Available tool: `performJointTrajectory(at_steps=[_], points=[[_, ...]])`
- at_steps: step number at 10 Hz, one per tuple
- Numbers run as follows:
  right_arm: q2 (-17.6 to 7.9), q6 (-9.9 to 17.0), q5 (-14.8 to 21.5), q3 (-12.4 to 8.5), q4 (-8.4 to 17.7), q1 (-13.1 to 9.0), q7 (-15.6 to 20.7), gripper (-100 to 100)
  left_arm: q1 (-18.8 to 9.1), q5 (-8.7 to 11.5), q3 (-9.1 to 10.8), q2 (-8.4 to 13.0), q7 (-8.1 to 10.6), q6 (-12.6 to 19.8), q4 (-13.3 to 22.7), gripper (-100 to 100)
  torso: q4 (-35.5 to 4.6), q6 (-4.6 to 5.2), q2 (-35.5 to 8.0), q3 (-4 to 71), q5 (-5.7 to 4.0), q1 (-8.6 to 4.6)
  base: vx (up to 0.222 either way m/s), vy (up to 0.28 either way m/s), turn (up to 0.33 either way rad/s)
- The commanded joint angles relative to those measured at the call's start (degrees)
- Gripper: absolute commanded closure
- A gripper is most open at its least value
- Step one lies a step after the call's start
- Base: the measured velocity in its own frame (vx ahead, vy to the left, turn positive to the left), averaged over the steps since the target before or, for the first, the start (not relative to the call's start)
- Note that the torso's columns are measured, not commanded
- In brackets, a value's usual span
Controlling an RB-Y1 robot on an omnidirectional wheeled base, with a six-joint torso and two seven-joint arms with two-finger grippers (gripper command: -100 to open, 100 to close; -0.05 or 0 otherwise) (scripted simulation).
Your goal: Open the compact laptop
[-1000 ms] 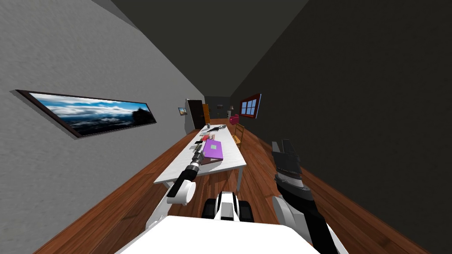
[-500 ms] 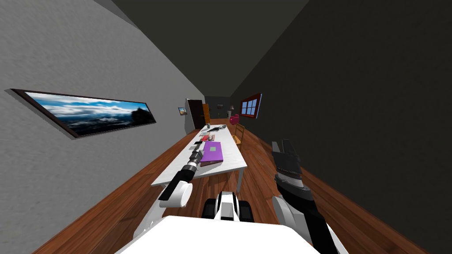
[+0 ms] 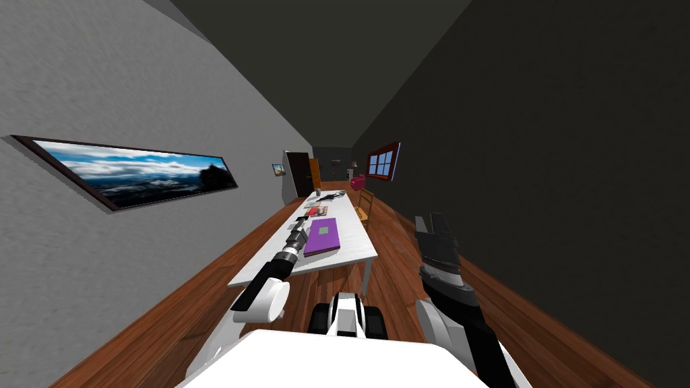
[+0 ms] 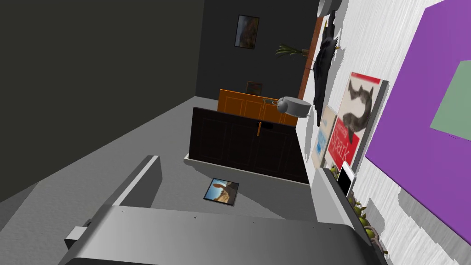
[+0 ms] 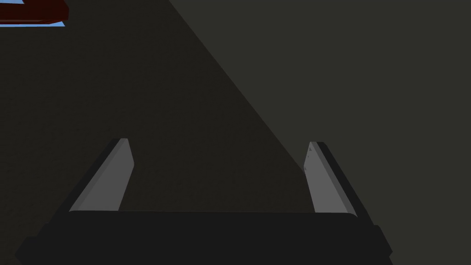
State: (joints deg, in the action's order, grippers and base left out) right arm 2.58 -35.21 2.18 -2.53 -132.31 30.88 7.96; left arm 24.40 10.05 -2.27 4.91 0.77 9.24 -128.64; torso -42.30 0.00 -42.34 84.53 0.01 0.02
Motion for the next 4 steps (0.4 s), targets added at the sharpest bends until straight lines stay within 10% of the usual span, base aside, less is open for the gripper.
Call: performJointTrajectory(at_steps=[1,4], points=[[0.0,0.0,0.0,0.0,0.0,0.0,0.0,0,0.0,0.0,0.0,0.0,0.0,0.0,0.0,0,0.0,0.0,0.02,0.01,0.0,-0.01,0.0,0.0,0.0],[0.0,0.0,0.0,0.0,0.0,0.0,0.0,0,0.0,0.0,0.0,0.0,0.0,0.0,0.0,0,0.02,0.0,0.06,0.04,-0.01,-0.02,0.0,0.0,0.0]])
